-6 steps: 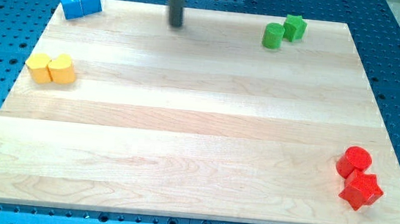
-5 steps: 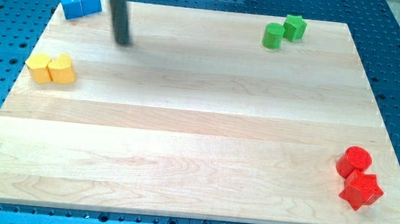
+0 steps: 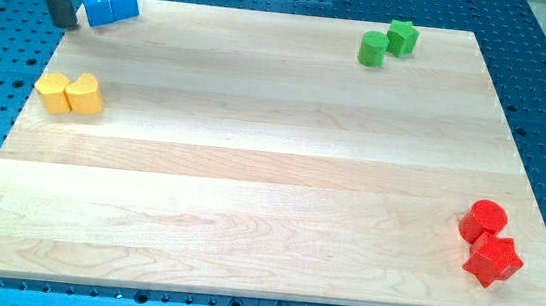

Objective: Nudge the blue blocks to the right

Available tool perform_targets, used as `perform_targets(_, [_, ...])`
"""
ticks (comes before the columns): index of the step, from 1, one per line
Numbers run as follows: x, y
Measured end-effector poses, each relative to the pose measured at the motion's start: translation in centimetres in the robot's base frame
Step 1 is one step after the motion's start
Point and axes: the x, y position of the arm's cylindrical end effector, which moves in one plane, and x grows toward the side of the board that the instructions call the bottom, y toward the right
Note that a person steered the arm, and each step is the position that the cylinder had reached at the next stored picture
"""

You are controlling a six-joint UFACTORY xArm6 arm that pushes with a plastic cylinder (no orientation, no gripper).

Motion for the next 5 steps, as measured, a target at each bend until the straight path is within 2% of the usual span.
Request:
perform_targets(1, [-2.3, 0.2])
perform_targets(5, [-3.8, 3.6])
